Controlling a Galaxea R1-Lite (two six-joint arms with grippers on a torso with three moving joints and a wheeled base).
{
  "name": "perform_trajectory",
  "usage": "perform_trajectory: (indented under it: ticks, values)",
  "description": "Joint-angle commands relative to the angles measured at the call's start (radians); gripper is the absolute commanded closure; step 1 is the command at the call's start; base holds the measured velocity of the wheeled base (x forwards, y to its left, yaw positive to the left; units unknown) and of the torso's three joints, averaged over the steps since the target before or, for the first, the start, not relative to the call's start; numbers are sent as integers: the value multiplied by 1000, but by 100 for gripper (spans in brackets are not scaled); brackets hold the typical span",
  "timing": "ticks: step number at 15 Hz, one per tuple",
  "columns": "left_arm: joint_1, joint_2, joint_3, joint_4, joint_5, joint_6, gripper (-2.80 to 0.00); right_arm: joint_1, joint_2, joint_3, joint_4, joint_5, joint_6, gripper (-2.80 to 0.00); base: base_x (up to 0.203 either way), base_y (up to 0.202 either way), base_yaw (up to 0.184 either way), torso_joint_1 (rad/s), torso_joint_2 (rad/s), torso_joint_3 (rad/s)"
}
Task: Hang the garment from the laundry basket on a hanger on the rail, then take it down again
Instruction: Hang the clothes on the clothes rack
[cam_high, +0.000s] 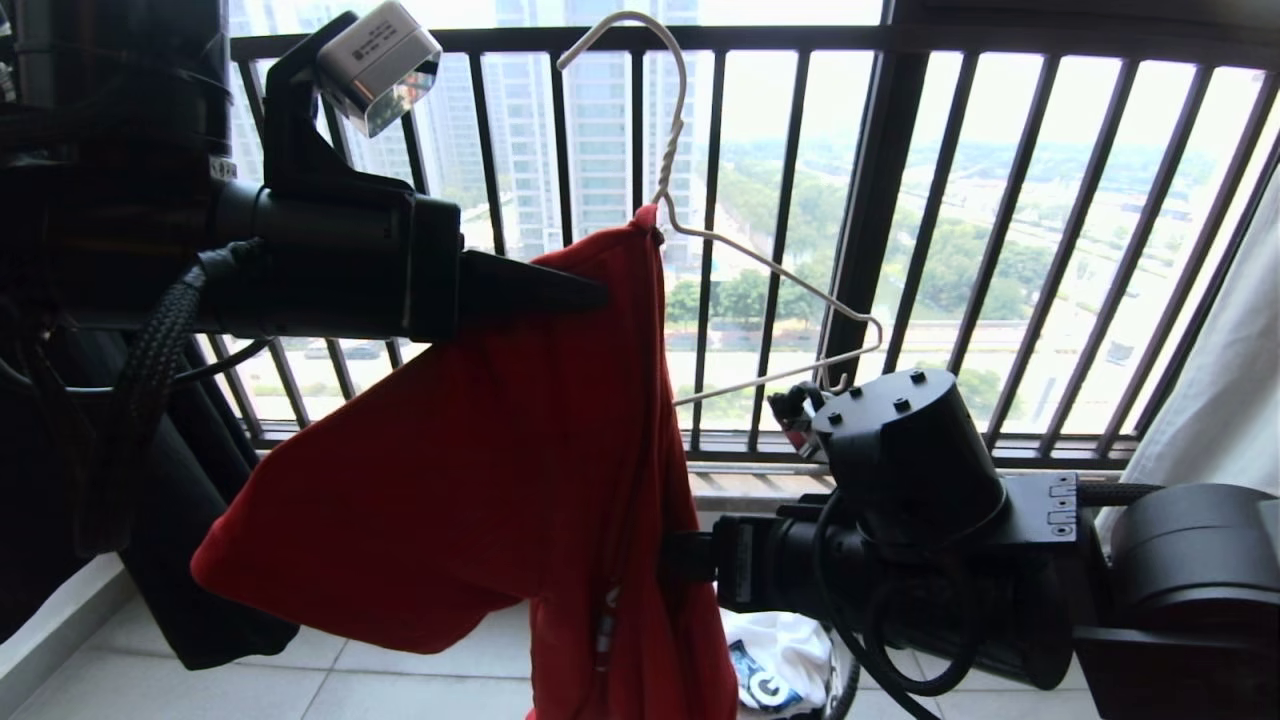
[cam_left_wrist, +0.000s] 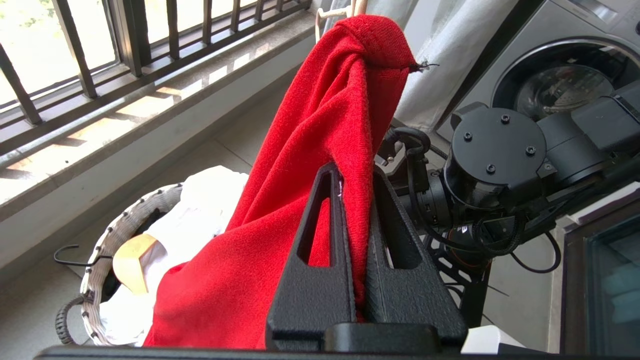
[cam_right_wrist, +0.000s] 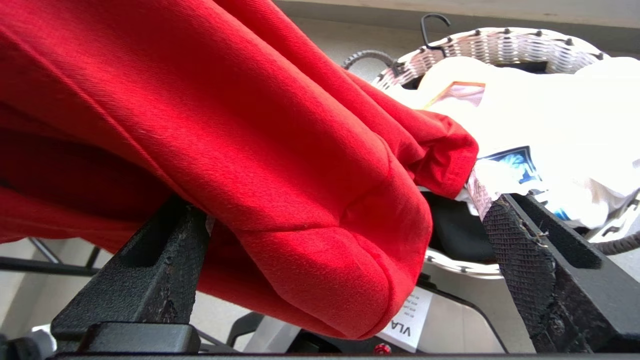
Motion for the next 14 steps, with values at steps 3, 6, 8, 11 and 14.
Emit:
perform_trajectory:
  ticks: [3,6,8,11,14]
  values:
    - [22,-1,10,-53,0,-6,0,12,106,-16,7,-219,-64,-280,0,0,0,0,0,0]
    - [26,-7,12,-53,0,-6,0,10,109,-20,9,-322,-117,-280,0,0,0,0,0,0]
    - [26,-3,11,-53,9,-5,0,0,89,-18,9,-394,-168,-280,0,0,0,0,0,0]
    - [35,-4,9,-55,21,-5,0,-47,42,-15,14,-433,-231,-280,0,0,0,0,0,0]
    - [43,-6,8,-56,21,-5,0,-119,14,-19,13,-434,-280,-280,0,0,0,0,0,0]
